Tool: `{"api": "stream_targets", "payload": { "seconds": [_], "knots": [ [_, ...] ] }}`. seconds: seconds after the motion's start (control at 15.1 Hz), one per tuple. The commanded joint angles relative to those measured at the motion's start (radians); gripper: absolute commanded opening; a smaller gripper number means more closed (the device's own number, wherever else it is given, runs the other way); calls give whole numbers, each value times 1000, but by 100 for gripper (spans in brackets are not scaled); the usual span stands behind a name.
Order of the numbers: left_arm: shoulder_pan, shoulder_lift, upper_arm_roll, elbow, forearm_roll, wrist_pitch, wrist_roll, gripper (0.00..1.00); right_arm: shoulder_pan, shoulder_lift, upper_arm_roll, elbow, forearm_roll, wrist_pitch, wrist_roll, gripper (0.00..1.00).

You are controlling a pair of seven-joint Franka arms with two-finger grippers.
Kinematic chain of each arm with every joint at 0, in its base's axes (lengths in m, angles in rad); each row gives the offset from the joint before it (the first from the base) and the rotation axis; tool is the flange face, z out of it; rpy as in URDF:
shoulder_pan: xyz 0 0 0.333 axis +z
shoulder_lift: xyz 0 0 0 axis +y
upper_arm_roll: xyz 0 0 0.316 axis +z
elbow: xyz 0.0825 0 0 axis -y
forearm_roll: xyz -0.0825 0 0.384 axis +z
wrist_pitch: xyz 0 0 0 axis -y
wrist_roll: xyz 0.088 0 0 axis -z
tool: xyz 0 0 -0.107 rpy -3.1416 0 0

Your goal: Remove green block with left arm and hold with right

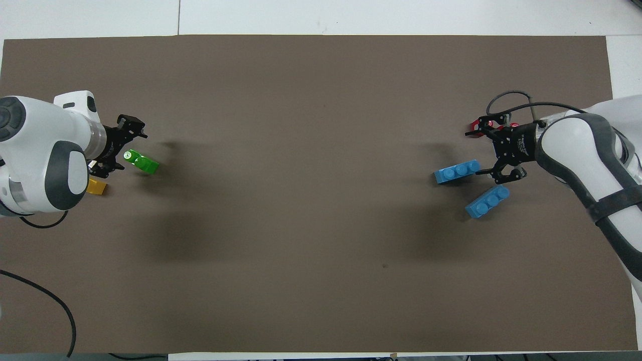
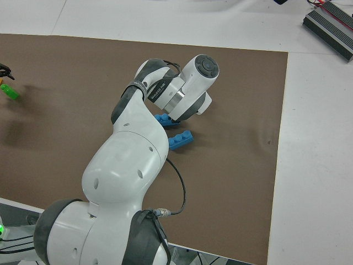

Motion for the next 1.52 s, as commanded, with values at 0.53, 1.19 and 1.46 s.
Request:
{"api": "stream_targets", "payload": {
  "seconds": [0.53, 1.19, 1.46],
  "knots": [
    [14, -187, -3, 294, -4, -443, 576, 100, -3, -106, 14, 229, -318, -165, -339, 100],
    [-9, -330, -7, 411, -11, -793, 699, 100, 97, -205, 20, 216, -488, -206, -549, 100],
    [-13, -382, -10, 273, -12, -674, 699, 100, 89, -235, 11, 219, -487, -266, -752, 100]
  ]
}}
